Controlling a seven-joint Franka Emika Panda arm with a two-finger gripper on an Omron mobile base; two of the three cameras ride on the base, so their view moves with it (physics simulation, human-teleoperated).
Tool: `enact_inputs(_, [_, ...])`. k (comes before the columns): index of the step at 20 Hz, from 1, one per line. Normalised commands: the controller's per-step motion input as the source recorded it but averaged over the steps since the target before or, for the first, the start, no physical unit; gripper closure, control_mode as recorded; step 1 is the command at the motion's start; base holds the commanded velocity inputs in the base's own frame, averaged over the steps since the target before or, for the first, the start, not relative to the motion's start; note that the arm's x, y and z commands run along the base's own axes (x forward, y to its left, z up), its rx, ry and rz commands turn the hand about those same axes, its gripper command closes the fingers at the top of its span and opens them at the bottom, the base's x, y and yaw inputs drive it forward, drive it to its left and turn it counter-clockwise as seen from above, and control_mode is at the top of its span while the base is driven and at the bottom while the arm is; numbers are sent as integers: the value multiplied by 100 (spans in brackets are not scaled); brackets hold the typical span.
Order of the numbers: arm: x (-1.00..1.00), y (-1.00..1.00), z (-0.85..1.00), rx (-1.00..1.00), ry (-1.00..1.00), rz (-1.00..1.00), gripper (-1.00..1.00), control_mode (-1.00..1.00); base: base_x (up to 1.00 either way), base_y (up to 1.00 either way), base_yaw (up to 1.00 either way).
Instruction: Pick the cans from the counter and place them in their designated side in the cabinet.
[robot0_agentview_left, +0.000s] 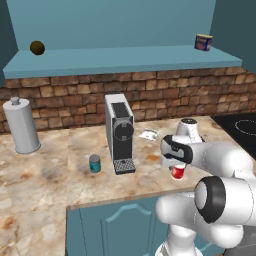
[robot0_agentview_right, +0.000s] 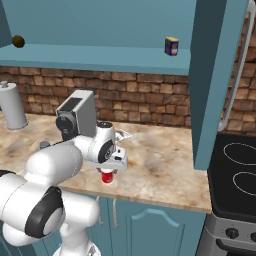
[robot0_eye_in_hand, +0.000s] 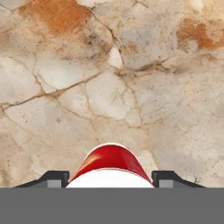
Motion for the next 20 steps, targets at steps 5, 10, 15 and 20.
enact_inputs(5, [-4, 0, 55, 0, -8, 0, 100, -100, 0, 0, 0])
enact_inputs(10, [-14, -2, 56, -4, -10, 0, 100, -100, 0, 0, 0])
enact_inputs(15, [-12, 0, 58, -5, -5, 0, 100, -100, 0, 0, 0])
enact_inputs(20, [-9, 0, 60, -3, -5, 0, 100, -100, 0, 0, 0])
